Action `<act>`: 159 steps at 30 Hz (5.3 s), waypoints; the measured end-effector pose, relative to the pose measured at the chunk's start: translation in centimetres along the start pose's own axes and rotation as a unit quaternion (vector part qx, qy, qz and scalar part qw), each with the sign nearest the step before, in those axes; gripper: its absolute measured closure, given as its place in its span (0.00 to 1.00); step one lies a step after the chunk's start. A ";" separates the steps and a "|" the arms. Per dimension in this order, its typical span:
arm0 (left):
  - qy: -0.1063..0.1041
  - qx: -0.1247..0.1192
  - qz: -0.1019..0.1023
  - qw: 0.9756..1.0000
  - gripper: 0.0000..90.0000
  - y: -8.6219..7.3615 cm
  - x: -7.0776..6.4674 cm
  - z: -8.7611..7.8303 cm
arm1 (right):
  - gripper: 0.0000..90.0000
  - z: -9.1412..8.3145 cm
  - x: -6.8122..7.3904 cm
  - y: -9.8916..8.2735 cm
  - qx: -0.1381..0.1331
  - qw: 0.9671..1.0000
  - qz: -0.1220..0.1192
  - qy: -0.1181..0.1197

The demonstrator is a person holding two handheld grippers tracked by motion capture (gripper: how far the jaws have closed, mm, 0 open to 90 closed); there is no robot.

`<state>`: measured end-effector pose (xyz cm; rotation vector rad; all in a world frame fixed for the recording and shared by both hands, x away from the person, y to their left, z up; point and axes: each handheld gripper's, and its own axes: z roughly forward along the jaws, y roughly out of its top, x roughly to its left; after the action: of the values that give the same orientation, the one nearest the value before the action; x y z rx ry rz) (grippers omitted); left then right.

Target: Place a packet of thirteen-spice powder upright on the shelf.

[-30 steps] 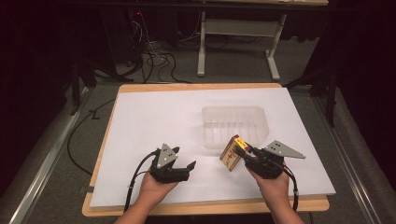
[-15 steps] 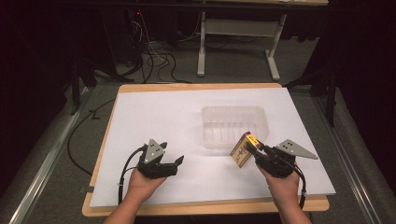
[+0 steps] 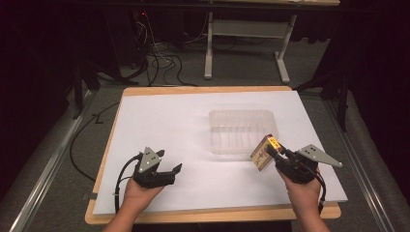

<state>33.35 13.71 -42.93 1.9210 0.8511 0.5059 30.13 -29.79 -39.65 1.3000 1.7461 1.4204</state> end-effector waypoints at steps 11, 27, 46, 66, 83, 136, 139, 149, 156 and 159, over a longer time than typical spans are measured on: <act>0.004 -0.003 -0.012 1.000 0.25 -0.2 0.5 0.9 | 0.75 -0.9 -1.2 0.4 -0.009 0.999 0.003 -0.042; -0.009 -0.011 -0.021 1.000 0.25 -0.1 0.4 0.8 | 0.75 -1.0 -1.9 1.5 -0.028 0.997 0.012 -0.077; -0.013 -0.011 -0.019 1.000 0.25 -0.2 0.2 0.8 | 0.75 0.3 -2.5 3.4 -0.033 0.995 0.013 -0.095; -0.012 -0.013 -0.016 1.000 0.25 -0.2 0.4 0.6 | 0.75 2.4 -2.4 5.4 -0.039 0.992 0.001 -0.116; -0.013 -0.010 -0.011 1.000 0.25 -0.2 0.3 0.8 | 0.75 7.2 -3.4 5.8 -0.014 0.986 -0.024 -0.164; -0.019 -0.006 -0.013 1.000 0.24 -0.3 0.4 0.9 | 0.48 11.1 -3.2 2.2 0.053 0.986 -0.020 -0.158; -0.020 -0.004 -0.011 1.000 0.24 -0.3 0.4 0.9 | 0.40 11.0 -3.3 2.5 0.057 0.986 -0.020 -0.155; -0.020 -0.005 -0.012 1.000 0.24 -0.3 0.3 0.9 | 0.20 9.8 -2.9 3.8 0.054 0.990 -0.022 -0.129; -0.019 -0.002 -0.009 1.000 0.24 -0.4 0.2 1.0 | 0.13 7.8 -2.0 4.0 0.061 0.993 -0.025 -0.101; -0.019 0.000 -0.007 1.000 0.24 -0.3 0.2 1.0 | 0.12 6.7 -1.5 3.8 0.059 0.994 -0.033 -0.090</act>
<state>34.00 13.33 -43.72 1.9175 0.8387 0.4592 37.75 -28.40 -38.34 1.3722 1.7564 1.1418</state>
